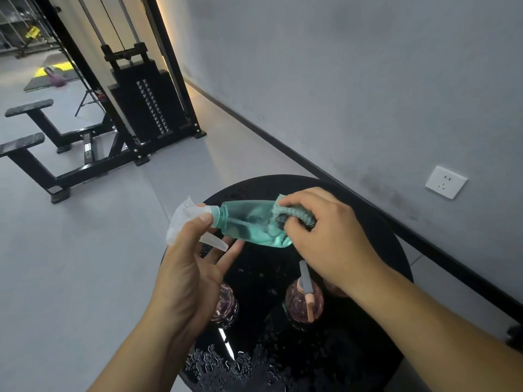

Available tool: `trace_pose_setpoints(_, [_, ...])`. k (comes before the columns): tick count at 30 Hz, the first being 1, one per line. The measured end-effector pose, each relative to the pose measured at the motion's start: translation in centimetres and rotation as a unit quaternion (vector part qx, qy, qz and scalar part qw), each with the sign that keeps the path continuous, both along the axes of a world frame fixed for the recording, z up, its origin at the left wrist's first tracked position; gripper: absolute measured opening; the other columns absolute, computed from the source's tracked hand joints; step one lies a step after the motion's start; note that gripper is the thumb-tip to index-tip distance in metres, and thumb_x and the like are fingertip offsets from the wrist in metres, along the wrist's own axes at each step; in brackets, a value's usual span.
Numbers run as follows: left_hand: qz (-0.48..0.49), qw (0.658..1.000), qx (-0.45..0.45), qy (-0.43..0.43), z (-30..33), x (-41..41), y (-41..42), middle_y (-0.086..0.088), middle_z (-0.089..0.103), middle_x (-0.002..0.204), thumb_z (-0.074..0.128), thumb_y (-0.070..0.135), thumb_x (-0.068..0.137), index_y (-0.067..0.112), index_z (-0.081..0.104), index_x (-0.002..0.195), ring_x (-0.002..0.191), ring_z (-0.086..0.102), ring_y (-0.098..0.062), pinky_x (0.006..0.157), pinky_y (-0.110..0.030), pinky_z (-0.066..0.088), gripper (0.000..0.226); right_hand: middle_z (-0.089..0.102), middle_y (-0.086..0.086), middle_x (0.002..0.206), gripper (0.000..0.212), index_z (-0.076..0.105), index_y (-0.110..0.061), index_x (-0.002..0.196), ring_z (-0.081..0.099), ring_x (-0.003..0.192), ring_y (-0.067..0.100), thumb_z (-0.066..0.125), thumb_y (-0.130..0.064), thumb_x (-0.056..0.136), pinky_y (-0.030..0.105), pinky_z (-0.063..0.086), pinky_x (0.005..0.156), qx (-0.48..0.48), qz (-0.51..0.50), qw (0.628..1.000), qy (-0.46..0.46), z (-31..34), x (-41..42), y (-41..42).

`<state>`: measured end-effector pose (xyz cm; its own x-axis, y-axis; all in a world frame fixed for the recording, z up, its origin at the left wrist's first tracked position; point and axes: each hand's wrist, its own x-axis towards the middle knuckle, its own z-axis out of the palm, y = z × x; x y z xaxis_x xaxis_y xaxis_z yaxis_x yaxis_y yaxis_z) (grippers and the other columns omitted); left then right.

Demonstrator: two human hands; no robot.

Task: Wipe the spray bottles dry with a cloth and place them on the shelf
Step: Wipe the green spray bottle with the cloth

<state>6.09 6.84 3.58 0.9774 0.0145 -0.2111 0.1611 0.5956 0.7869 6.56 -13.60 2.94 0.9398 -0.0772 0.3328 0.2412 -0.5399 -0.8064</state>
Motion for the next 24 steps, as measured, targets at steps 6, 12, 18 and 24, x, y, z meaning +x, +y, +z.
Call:
trace_pose_setpoints(6, [-0.003,1.0,0.003,0.002,-0.2,0.0,-0.4,-0.014,0.073,0.122,0.075,0.024,0.081,0.013,0.064,0.123,0.121,0.073,-0.037,0.086,-0.04,0.065,0.045,0.058,-0.024,0.129,0.035,0.07,-0.028,0.127,0.054,0.121,-0.005,0.063,-0.011,0.098,0.012,0.053,0.094,-0.034,0.051,0.998,-0.014,0.0,-0.5,0.7])
trace_pose_setpoints(12, [-0.001,1.0,-0.002,0.002,0.1,0.0,0.1,-0.017,0.072,0.129,0.076,0.022,0.084,0.013,0.065,0.125,0.124,0.072,-0.039,0.09,-0.043,0.065,0.043,0.065,-0.022,0.118,0.034,0.075,-0.027,0.12,0.059,0.11,-0.011,0.063,-0.008,0.094,0.004,0.048,0.087,-0.01,-0.007,1.0,-0.005,-0.2,0.2,-0.3])
trace_pose_setpoints(18, [0.0,1.0,0.003,0.001,0.1,-0.1,0.0,-0.016,0.074,0.127,0.074,0.025,0.084,0.014,0.066,0.123,0.119,0.074,-0.038,0.09,-0.045,0.065,0.041,0.06,-0.023,0.129,0.035,0.072,-0.027,0.127,0.054,0.122,-0.006,0.063,-0.01,0.098,0.011,0.05,0.097,-0.023,0.048,0.998,-0.021,-0.1,-0.5,0.8])
trace_pose_setpoints(24, [-0.005,1.0,0.015,-0.006,-0.1,0.0,0.2,-0.018,0.071,0.135,0.073,0.024,0.084,0.013,0.063,0.129,0.123,0.072,-0.037,0.091,-0.043,0.064,0.047,0.062,-0.022,0.123,0.033,0.072,-0.025,0.125,0.057,0.113,-0.01,0.062,-0.01,0.098,0.007,0.051,0.089,-0.02,-0.003,1.0,-0.005,-0.5,0.2,-0.2])
